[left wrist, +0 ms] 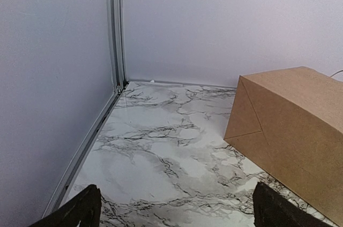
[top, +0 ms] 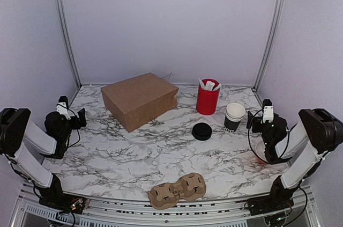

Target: Pack the takeout coffee

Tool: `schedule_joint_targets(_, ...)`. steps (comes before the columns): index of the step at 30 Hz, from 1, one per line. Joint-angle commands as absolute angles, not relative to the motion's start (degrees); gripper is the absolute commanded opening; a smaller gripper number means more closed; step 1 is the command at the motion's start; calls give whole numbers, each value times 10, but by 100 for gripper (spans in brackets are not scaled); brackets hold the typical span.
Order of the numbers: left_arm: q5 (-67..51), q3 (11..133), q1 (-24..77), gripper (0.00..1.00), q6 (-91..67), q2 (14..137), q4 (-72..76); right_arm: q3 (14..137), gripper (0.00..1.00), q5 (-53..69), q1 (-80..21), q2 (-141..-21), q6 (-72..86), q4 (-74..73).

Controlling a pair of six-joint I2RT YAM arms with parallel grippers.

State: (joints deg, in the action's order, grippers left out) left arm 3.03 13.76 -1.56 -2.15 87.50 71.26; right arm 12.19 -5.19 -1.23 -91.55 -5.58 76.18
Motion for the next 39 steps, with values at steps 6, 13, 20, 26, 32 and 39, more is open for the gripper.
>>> schedule_joint_targets(6,-4,207,-12,99,-6,824,559,130,100,-66,-7,-914,-45,774)
schedule_joint_targets(13,46,228,27,99,-57,709,434,126,100,-91,-10,-877,-41,755)
schedule_joint_targets(20,56,323,83,99,-126,605,210,172,100,-183,-82,-774,-94,619)
schedule_joint_targets(26,-7,412,135,99,-139,564,80,277,100,-181,-134,-638,-40,367)
schedule_joint_targets(32,-37,485,219,99,-110,572,-25,404,100,-216,-235,-593,8,120)
schedule_joint_targets(39,-59,570,281,99,-113,620,-107,519,100,-323,-405,-601,50,-53)
